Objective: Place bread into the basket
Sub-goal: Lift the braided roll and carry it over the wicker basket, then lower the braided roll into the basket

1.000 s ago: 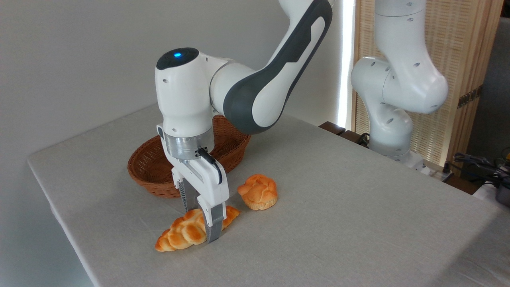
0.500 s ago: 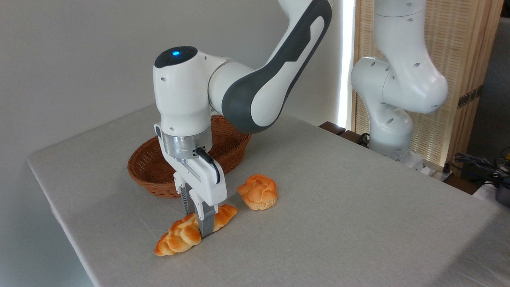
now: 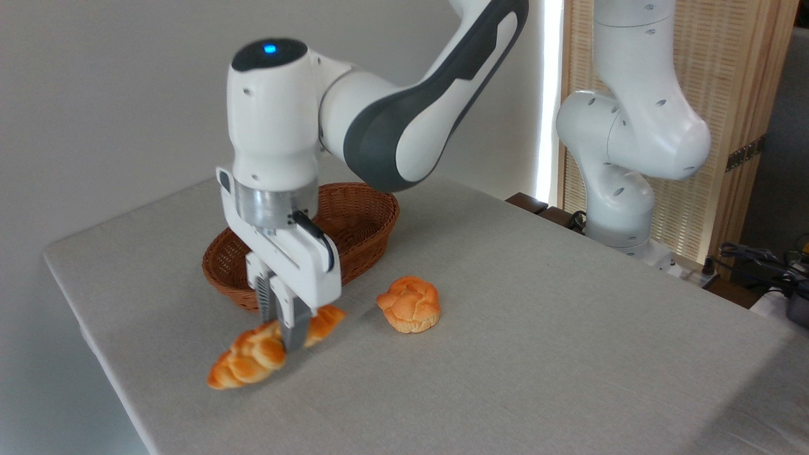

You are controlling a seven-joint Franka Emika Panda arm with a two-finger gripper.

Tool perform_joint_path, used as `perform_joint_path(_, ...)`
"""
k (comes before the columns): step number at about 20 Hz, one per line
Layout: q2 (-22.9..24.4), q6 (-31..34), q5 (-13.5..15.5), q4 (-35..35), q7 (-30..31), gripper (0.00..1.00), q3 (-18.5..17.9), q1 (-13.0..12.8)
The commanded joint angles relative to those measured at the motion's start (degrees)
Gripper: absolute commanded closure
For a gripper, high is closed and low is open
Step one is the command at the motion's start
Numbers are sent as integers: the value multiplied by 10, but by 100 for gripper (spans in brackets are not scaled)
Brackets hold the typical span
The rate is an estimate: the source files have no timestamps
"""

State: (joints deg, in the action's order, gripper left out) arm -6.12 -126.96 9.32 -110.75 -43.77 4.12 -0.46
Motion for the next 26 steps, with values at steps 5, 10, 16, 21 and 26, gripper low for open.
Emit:
perform_joint_path(5,84,125,24,26,-3,86,26,2)
perform_joint_path(10,150,250,42,23,12,83,67,-4)
perform_joint_path(16,103,182,61,-2,57,60,129,-19)
perform_joint_path(21,81,158,61,-6,57,0,135,-23)
perform_joint_path(26,67,141,62,-9,58,0,145,-23)
